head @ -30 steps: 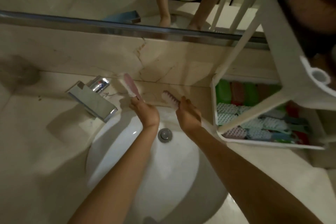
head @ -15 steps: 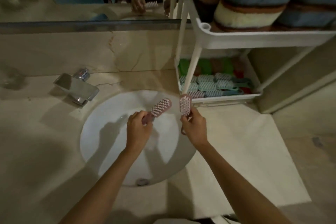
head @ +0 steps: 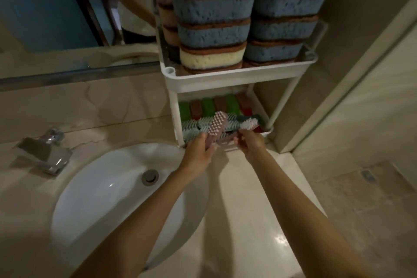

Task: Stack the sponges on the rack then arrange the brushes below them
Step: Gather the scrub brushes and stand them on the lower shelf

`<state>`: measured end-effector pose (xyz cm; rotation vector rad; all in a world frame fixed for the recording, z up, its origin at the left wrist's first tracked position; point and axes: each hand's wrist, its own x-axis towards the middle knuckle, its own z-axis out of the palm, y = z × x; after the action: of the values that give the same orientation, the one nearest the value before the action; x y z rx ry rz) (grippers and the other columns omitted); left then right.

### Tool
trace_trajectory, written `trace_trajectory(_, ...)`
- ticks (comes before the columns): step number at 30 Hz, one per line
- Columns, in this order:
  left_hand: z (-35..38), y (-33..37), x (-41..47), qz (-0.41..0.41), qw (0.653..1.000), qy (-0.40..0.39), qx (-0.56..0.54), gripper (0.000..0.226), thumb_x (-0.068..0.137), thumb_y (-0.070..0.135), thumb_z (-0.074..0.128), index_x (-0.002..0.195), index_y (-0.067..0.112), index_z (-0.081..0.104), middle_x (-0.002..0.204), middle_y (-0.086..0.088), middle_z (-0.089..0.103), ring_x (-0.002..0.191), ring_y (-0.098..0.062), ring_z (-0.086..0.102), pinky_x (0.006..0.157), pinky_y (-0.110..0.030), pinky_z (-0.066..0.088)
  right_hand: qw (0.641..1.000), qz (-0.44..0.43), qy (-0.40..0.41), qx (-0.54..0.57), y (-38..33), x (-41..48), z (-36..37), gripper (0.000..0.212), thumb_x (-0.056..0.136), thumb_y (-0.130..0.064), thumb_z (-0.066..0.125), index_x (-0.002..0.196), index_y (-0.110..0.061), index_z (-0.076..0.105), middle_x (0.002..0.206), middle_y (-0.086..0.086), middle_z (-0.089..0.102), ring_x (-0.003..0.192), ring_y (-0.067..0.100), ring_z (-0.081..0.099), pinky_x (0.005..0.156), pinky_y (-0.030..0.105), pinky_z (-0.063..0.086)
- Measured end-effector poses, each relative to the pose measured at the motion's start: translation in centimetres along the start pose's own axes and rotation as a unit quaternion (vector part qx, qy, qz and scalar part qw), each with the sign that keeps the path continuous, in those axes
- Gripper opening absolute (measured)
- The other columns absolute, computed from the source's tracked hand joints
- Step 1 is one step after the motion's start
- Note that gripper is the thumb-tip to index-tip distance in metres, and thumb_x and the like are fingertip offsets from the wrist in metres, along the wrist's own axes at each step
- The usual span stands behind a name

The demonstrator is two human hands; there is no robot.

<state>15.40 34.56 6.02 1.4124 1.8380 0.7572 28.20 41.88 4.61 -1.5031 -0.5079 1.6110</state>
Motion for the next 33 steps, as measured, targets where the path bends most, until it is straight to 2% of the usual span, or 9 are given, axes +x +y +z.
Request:
trace_trajectory(4, 0.6, 1.3, 2.7, -0.054, 0.998, 0.012, -0.016, 0.012, 0.095, 0.019, 0.048, 0.096, 0.008, 0.044, 0.079, -0.009, 0.058, 0.06, -0.021, 0.061, 0.05, -0.023, 0.051, 0.994, 0.06, -0.025, 0.087, -1.5, 2.6, 1.3, 0.018, 0.092, 0.006, 0.044, 0.076, -0.001, 0.048, 0.07, 0.013, 0.05, 0.054, 0.019, 0.056, 0.035, 0.015, 0.046)
trace_trajectory(7, 1.1, 1.4, 4.4, -0.078, 0.995, 0.025, 0.051, 0.023, 0.095, 0.022, 0.048, 0.108, 0.002, 0.049, 0.102, -0.019, 0.064, 0.092, -0.034, 0.064, 0.077, -0.039, 0.051, 0.988, 0.084, -0.02, 0.127, -2.3, 4.4, 1.9, 0.021, 0.091, 0.01, 0.044, 0.109, -0.001, 0.046, 0.097, 0.018, 0.053, 0.098, 0.032, 0.059, 0.068, 0.022, 0.055)
trace_trajectory(10, 1.4, 1.2, 5.8, -0.087, 0.993, 0.037, 0.065, 0.025, 0.095, 0.019, 0.048, 0.109, -0.001, 0.049, 0.105, -0.022, 0.063, 0.095, -0.035, 0.063, 0.077, -0.038, 0.049, 0.985, 0.095, 0.005, 0.147, -3.1, 6.1, 2.1, 0.047, 0.087, 0.01, 0.051, 0.131, -0.001, 0.04, 0.13, 0.021, 0.051, 0.121, 0.036, 0.051, 0.084, 0.034, 0.051)
trace_trajectory(17, 1.6, 0.9, 8.0, -0.087, 0.992, 0.047, 0.082, 0.029, 0.096, 0.019, 0.046, 0.114, -0.003, 0.053, 0.117, -0.022, 0.061, 0.108, -0.035, 0.059, 0.082, -0.032, 0.044, 0.971, 0.099, 0.021, 0.218, -4.1, 9.5, 2.7, 0.05, 0.091, -0.002, 0.053, 0.137, -0.016, 0.038, 0.14, 0.017, 0.042, 0.122, 0.042, 0.046, 0.04, 0.032, 0.055)
trace_trajectory(20, 1.6, 0.6, 8.3, -0.087, 0.992, 0.051, 0.071, 0.029, 0.096, 0.018, 0.046, 0.116, -0.002, 0.054, 0.12, -0.019, 0.062, 0.11, -0.033, 0.059, 0.086, -0.033, 0.045, 0.973, 0.111, 0.007, 0.2, -3.8, 10.3, 2.5, 0.051, 0.094, -0.005, 0.05, 0.141, -0.015, 0.032, 0.143, 0.016, 0.039, 0.124, 0.039, 0.046, 0.057, 0.035, 0.06)
trace_trajectory(24, 1.4, 0.3, 8.6, -0.085, 0.992, 0.056, 0.074, 0.029, 0.096, 0.018, 0.047, 0.115, -0.002, 0.055, 0.117, -0.022, 0.063, 0.107, -0.034, 0.06, 0.086, -0.034, 0.046, 0.99, 0.103, -0.02, 0.095, -3.6, 10.6, 2.3, 0.039, 0.099, -0.011, 0.038, 0.138, -0.009, 0.032, 0.12, 0.016, 0.057, 0.076, 0.025, 0.058, 0.037, 0.019, 0.049)
trace_trajectory(28, 1.3, 0.5, 8.6, -0.083, 0.992, 0.057, 0.077, 0.029, 0.096, 0.016, 0.047, 0.114, -0.005, 0.054, 0.118, -0.024, 0.062, 0.109, -0.035, 0.058, 0.086, -0.034, 0.044, 0.991, 0.123, -0.007, 0.055, -3.6, 11.3, 2.3, 0.036, 0.101, -0.023, 0.03, 0.133, -0.008, 0.037, 0.103, 0.015, 0.064, 0.074, 0.018, 0.073, 0.037, 0.013, 0.039)
trace_trajectory(30, 1.3, 0.5, 8.6, -0.083, 0.992, 0.058, 0.081, 0.029, 0.096, 0.017, 0.047, 0.114, -0.005, 0.054, 0.118, -0.024, 0.062, 0.11, -0.035, 0.058, 0.086, -0.034, 0.044, 0.991, 0.129, 0.007, 0.033, -3.4, 12.1, 2.2, 0.038, 0.102, -0.022, 0.029, 0.135, -0.006, 0.037, 0.08, 0.012, 0.058, 0.029, 0.008, 0.056, 0.027, 0.008, 0.03)
trace_trajectory(33, 1.3, 0.3, 8.7, -0.081, 0.991, 0.054, 0.087, 0.029, 0.096, 0.018, 0.048, 0.112, -0.004, 0.055, 0.117, -0.023, 0.062, 0.109, -0.035, 0.059, 0.085, -0.034, 0.044, 0.991, 0.134, 0.01, 0.022, -3.5, 12.3, 1.9, 0.034, 0.102, -0.023, 0.031, 0.13, -0.006, 0.041, 0.071, 0.01, 0.053, 0.017, 0.008, 0.043, 0.026, 0.007, 0.029)
